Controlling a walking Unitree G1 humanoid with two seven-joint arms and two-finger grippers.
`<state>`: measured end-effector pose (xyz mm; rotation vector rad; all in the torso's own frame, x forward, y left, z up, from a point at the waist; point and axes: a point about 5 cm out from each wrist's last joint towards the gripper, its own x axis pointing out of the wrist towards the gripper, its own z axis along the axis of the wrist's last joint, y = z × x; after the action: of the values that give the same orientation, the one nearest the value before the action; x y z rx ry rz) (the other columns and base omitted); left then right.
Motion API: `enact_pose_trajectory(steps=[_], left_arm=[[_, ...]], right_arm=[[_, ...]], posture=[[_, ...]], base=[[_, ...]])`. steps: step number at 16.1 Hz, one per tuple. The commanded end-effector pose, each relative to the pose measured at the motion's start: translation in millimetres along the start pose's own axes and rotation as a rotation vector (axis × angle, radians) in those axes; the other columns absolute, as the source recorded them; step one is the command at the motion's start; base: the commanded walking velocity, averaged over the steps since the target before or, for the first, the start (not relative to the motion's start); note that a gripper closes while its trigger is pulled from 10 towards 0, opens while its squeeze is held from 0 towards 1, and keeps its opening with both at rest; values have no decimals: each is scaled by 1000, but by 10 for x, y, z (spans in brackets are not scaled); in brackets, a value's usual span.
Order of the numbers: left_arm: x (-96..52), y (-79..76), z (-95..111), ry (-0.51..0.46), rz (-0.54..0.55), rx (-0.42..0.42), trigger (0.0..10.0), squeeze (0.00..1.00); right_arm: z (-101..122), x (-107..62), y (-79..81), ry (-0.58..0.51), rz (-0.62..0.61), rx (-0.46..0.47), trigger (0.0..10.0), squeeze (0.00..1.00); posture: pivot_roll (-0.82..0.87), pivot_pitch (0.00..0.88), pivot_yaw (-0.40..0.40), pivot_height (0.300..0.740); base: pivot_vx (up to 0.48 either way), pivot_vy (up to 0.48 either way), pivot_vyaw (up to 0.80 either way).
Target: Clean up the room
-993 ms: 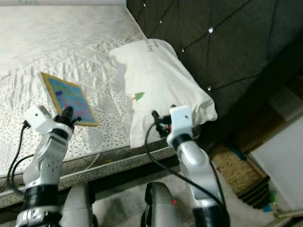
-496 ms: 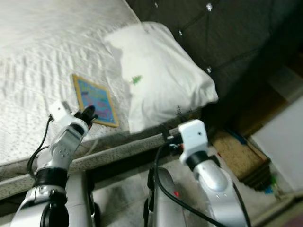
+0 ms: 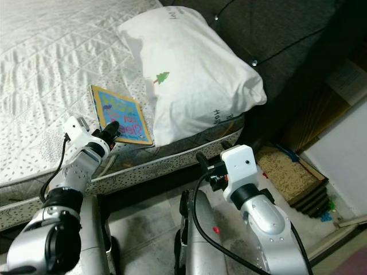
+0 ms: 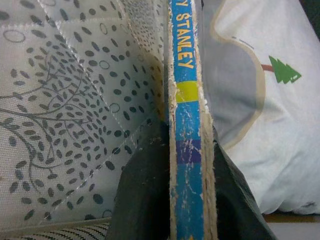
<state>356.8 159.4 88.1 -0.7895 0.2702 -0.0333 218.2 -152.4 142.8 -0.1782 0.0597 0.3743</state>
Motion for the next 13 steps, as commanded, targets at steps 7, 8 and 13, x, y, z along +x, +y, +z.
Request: enact_pose_trajectory(steps=[7, 8, 13], left_arm=[[91, 37, -91, 86, 37, -117, 10000, 0], [102, 13, -133, 127, 29, -104, 10000, 0], [133, -40, -134, 170, 27, -54, 10000, 0]], right_arm=[[41, -78, -85, 7, -11, -38, 10000, 0], [44, -83, -89, 8, -9, -44, 10000, 0], [63, -67, -108, 1, -9, -57, 10000, 0]], posture=[[-257, 174, -142, 517], [-263, 174, -146, 517], [-273, 174, -147, 517]], base=[[0, 0, 0], [0, 0, 0], [0, 0, 0]])
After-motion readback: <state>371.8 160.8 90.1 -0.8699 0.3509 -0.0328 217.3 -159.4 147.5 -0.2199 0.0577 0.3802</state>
